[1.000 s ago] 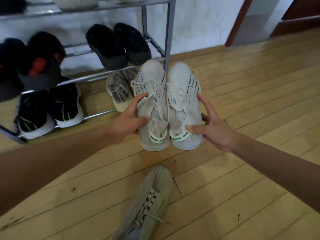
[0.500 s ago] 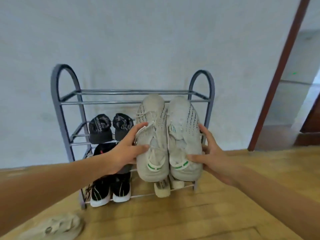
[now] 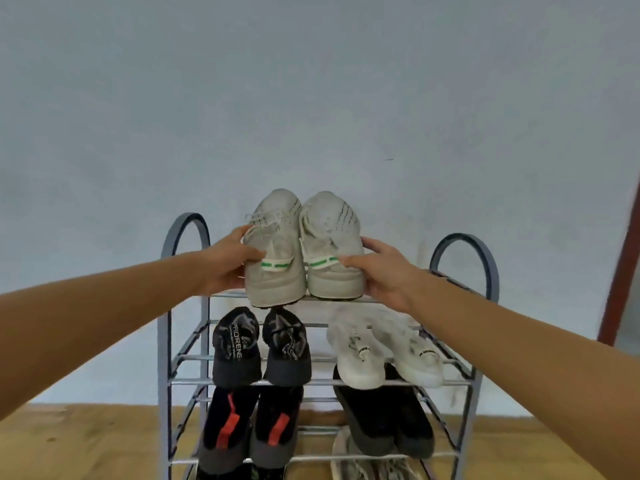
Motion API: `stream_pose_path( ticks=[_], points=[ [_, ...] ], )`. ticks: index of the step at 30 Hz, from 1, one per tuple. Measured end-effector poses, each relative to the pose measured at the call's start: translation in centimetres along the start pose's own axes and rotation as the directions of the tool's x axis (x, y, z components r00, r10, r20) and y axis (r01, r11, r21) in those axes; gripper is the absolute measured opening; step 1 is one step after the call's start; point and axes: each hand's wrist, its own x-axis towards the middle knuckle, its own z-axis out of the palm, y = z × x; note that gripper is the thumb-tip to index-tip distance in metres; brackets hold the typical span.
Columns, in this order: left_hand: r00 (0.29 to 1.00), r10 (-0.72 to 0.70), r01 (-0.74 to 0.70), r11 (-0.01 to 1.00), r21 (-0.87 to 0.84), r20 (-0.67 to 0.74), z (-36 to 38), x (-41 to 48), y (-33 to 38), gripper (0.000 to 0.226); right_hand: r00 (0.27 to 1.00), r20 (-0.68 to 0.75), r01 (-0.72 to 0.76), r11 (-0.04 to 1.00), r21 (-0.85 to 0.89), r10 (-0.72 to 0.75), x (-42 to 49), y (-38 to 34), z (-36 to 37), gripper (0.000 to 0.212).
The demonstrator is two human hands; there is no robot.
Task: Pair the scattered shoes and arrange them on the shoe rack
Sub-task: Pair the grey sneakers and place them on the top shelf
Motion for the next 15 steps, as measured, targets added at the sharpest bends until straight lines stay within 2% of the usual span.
stream_pose_path(
  ticks=[3,6,9,10,12,13,15],
  points=[
    [0.999,0.019,-0.017,0.999,0.042,-0.044,-2.4,3.0,0.0,0.045,1.000,0.015,-0.024,1.000,0.011,0.024,4.8,0.6,2.4,0.061],
    [0.992,-0.043,0.058,0.991,0.121,-0.123,-3.8,6.1,-1.1,0.032,0.997,-0.005,-0.076,0.993,-0.086,0.076,7.9,2.6,4.2,0.045],
    [0.977,-0.116,0.183,0.887,0.424,-0.179,-4.3,7.9,-2.2,0.031,0.993,-0.035,-0.116,0.985,-0.130,0.112,10.3,4.7,4.9,0.036],
    [0.973,-0.123,0.208,0.829,0.519,-0.194,-4.4,8.3,-2.5,0.037,0.993,-0.048,-0.114,0.974,-0.194,0.107,10.6,4.8,4.8,0.037],
    [0.967,-0.066,0.220,0.704,0.675,-0.246,-4.1,8.3,-2.7,0.041,0.991,-0.059,-0.131,0.880,-0.456,0.117,10.9,4.5,4.4,0.046],
    [0.968,-0.019,0.199,0.672,0.713,-0.251,-4.0,8.4,-2.8,0.041,0.991,-0.068,-0.134,0.822,-0.554,0.116,10.8,4.4,4.1,0.051],
    [0.966,0.063,0.150,0.656,0.740,-0.251,-3.6,8.6,-2.5,0.039,0.996,-0.059,-0.094,0.775,-0.625,0.073,10.4,4.6,3.4,0.056]
  ],
)
